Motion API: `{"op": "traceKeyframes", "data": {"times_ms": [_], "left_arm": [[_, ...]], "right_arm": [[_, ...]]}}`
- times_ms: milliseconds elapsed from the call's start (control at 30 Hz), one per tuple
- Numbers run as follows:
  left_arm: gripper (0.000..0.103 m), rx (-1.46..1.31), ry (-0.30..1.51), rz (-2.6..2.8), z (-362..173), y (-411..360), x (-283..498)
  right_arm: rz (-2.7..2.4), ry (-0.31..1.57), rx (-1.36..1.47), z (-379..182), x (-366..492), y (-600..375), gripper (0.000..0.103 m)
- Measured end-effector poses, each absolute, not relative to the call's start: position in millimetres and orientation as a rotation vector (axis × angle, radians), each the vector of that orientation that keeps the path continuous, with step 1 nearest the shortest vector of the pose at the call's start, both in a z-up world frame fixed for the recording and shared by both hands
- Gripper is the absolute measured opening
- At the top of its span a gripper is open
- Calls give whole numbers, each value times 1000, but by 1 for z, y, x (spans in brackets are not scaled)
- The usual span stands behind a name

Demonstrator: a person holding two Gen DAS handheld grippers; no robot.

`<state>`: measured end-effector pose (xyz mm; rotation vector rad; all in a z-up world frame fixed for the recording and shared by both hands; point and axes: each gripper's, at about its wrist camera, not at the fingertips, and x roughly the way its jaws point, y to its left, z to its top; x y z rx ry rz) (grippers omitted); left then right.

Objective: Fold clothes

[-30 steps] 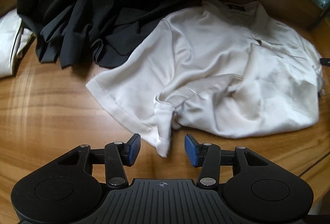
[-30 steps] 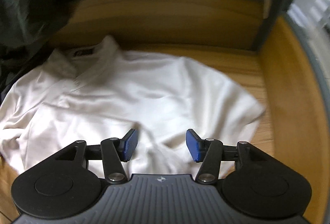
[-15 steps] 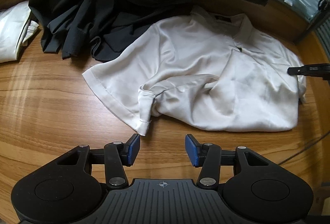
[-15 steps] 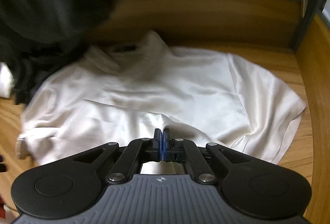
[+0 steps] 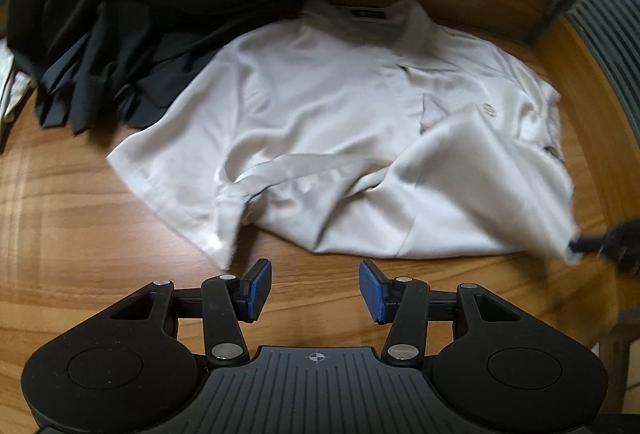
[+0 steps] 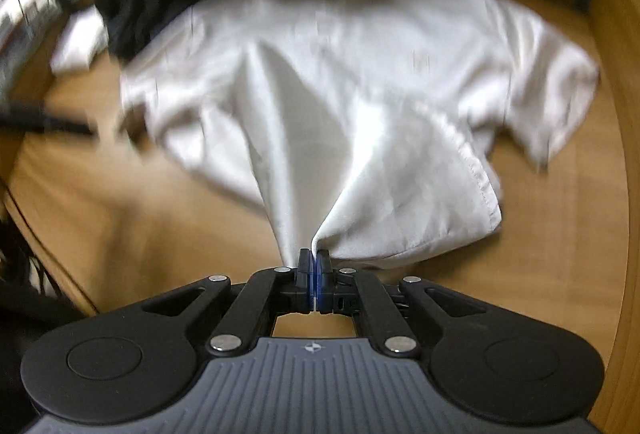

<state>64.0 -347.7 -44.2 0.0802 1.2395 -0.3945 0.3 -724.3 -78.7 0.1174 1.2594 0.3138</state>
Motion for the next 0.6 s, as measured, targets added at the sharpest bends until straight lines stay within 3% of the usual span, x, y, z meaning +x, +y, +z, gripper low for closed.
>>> {"op": "traceKeyframes", "data": {"times_ms": [167, 400, 600], "left_arm": [[52, 110, 1243, -461, -48, -373, 65], [58, 90, 1268, -604, -64, -426, 79], [58, 123, 1252, -703, -84, -482, 89]], "right_arm": [[259, 1367, 51, -115, -39, -721, 4], [173, 1312, 102, -88, -70, -739, 28], [61, 1260, 163, -70, -97, -766, 34]]}}
